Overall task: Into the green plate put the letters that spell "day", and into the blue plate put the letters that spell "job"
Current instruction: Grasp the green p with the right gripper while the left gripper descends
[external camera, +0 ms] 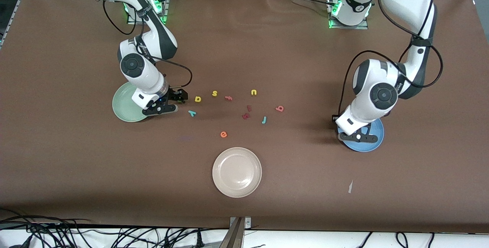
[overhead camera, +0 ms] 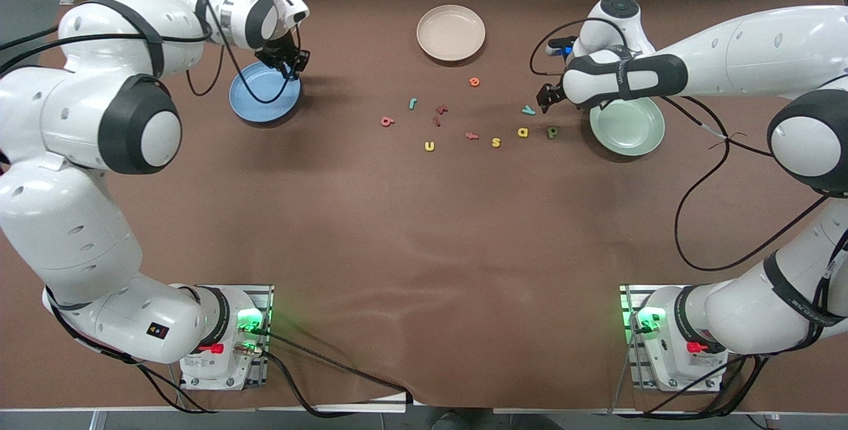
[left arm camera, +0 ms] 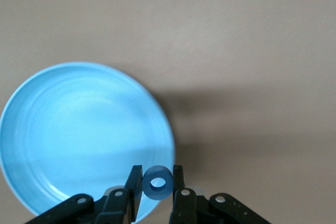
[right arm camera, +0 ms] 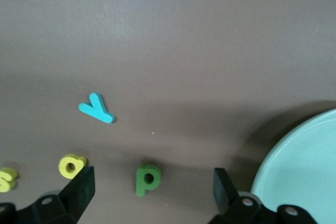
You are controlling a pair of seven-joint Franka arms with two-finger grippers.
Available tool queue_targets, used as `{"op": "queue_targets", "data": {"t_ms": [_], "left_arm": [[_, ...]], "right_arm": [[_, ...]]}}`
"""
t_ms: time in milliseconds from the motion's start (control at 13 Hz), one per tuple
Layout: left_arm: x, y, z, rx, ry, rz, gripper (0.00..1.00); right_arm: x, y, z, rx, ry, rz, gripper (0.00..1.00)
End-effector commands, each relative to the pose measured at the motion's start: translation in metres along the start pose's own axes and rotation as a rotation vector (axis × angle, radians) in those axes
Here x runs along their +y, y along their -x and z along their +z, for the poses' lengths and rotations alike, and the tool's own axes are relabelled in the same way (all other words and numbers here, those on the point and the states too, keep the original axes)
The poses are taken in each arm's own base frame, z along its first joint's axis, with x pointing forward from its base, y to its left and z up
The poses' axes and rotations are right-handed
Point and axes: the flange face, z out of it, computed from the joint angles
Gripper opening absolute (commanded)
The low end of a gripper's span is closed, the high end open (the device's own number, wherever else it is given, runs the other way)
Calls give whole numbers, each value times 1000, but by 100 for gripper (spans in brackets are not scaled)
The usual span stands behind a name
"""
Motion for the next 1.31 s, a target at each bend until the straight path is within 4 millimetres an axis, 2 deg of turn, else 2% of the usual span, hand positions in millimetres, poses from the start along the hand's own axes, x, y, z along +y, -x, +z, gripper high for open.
{"op": "queue_targets", "data": {"t_ms": [0, 77, 154, 231, 386, 540, 849, 1003, 1234], "left_arm": [[-40, 25, 11, 45, -4, 63, 0], [-47, 28, 22, 64, -7, 77, 0], [-49, 28, 30, 53, -6, 64, 46], [-49, 27, 30, 51, 10, 31, 99], [-35, 24, 19, 20, 71, -127, 100], [6, 28, 18, -35, 90, -283, 100], [127, 45, 18, -71, 95, -662, 100], [174, 49, 19, -76, 92, -816, 100], [239, 57, 40, -86, 74, -958, 100]], "right_arm": [[2, 16, 6, 24, 2, -3, 100], [2, 17, 11, 26, 0, -3, 100], [2, 17, 15, 27, -1, -2, 100], [1, 17, 20, 29, -4, -3, 99], [1, 18, 30, 33, -9, -4, 97], [-2, 19, 37, 38, -14, -8, 94], [-4, 22, 44, 35, 0, -43, 81], [-4, 22, 44, 34, 2, -47, 69], [-4, 22, 44, 34, 3, -49, 58]]}}
